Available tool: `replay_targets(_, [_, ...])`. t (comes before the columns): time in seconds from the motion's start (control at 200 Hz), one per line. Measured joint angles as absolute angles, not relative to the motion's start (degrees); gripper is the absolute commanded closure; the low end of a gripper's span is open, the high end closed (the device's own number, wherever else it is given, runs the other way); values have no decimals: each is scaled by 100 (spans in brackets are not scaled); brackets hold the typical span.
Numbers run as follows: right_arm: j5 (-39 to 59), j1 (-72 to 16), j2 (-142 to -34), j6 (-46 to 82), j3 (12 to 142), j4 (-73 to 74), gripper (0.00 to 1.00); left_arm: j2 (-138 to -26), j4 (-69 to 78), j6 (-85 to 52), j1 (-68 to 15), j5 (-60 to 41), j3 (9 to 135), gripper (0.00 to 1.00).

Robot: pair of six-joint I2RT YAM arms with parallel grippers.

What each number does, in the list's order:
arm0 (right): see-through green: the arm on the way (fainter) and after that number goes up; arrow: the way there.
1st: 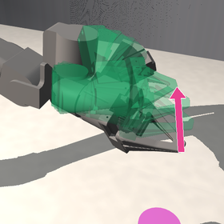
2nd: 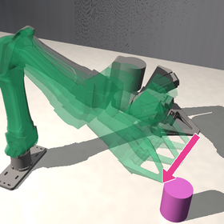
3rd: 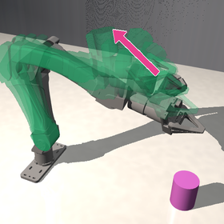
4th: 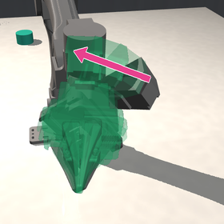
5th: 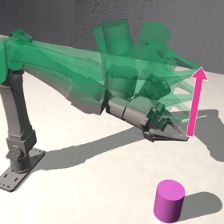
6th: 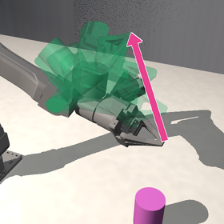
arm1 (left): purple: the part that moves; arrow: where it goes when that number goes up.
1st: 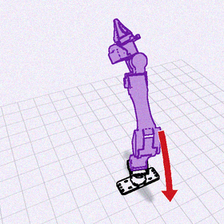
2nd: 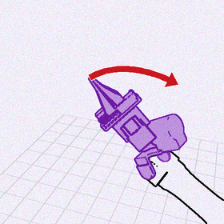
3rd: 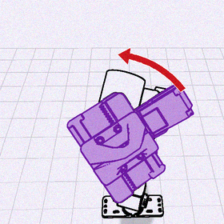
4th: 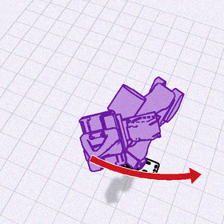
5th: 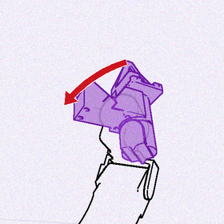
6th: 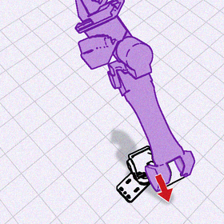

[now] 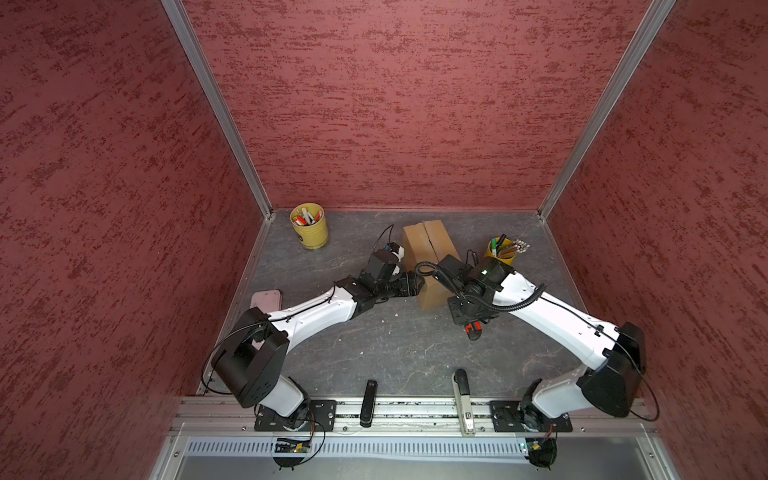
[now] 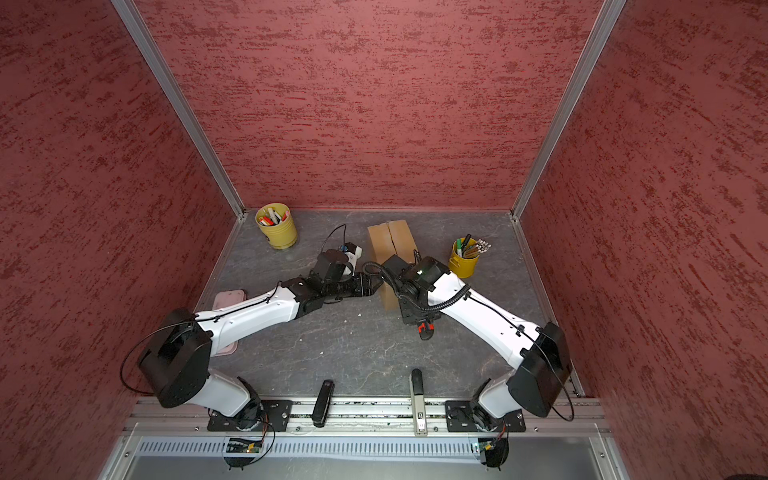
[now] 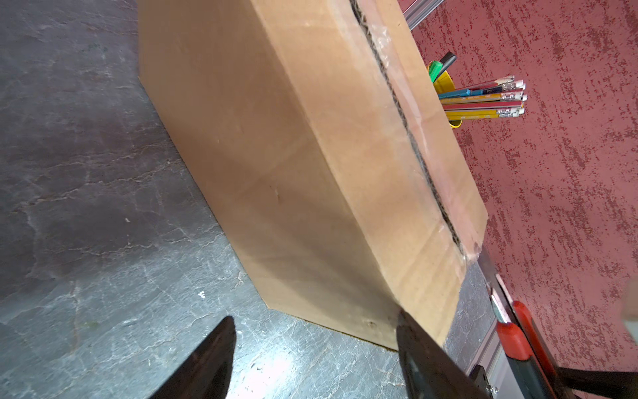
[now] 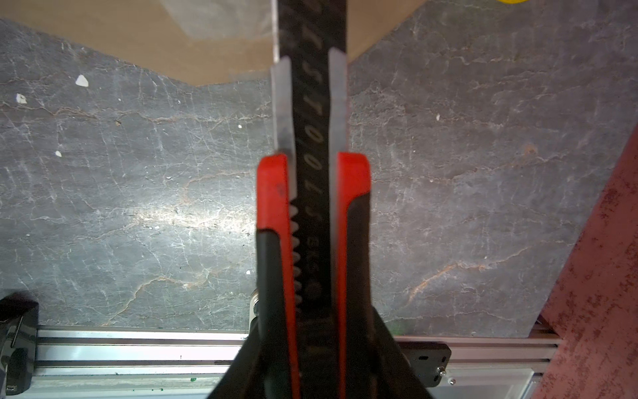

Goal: Unpack the express box

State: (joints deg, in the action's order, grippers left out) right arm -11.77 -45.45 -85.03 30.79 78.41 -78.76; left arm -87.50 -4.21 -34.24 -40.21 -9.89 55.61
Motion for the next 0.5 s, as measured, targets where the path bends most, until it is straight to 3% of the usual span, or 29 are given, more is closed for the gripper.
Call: replay_targets(0.501, [-1070,-4565,-8128,3111,7985,-7909,100,-8757,-390,-3424,-4018,-860,5561,26])
